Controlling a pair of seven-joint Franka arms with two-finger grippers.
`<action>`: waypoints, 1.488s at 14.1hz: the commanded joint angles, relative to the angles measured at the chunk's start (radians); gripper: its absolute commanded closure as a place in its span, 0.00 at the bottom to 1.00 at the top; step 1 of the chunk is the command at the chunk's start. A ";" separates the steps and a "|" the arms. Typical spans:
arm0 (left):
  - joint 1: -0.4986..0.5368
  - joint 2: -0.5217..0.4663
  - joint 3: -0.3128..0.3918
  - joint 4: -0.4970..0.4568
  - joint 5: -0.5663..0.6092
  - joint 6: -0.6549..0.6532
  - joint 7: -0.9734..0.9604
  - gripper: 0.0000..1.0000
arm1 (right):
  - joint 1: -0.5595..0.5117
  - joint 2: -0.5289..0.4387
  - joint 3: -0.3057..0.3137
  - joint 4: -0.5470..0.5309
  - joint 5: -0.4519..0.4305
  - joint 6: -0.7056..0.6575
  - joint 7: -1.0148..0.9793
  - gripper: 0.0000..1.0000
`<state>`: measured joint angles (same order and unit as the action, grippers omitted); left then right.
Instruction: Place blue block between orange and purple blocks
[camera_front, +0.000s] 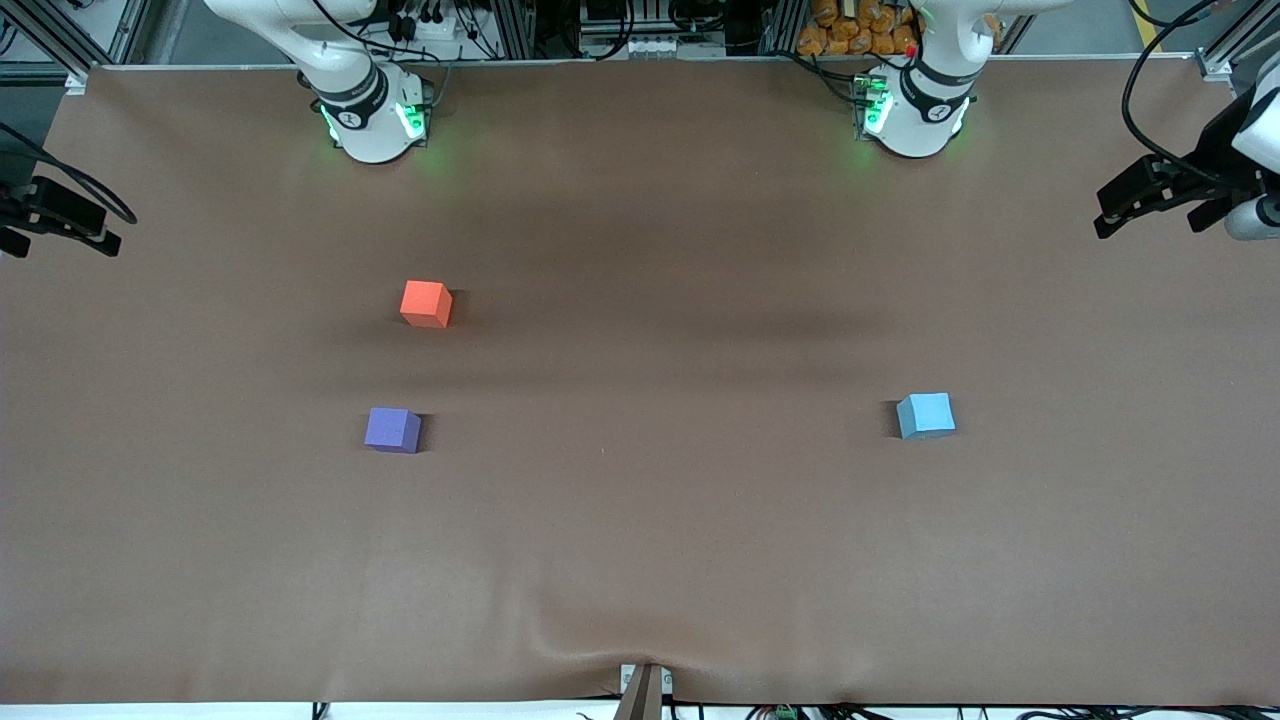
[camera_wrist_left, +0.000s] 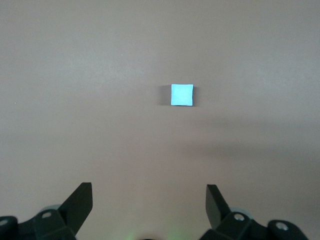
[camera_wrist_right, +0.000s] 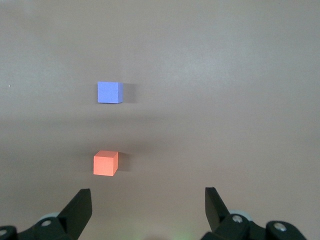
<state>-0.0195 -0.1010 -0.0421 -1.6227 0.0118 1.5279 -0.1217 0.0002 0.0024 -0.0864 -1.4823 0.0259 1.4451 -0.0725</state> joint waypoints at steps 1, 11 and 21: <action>0.016 -0.014 -0.009 0.004 -0.013 -0.022 0.013 0.00 | -0.016 0.007 0.010 0.017 0.000 -0.015 -0.012 0.00; 0.021 0.021 -0.007 0.037 -0.006 -0.037 0.028 0.00 | -0.020 0.008 0.010 0.017 0.002 -0.020 -0.012 0.00; 0.023 0.033 -0.005 0.044 -0.004 -0.028 0.028 0.00 | -0.013 0.074 0.011 0.020 -0.003 -0.006 -0.001 0.00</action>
<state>-0.0063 -0.0803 -0.0440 -1.6075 0.0118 1.5151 -0.1157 -0.0055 0.0388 -0.0867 -1.4832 0.0259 1.4411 -0.0724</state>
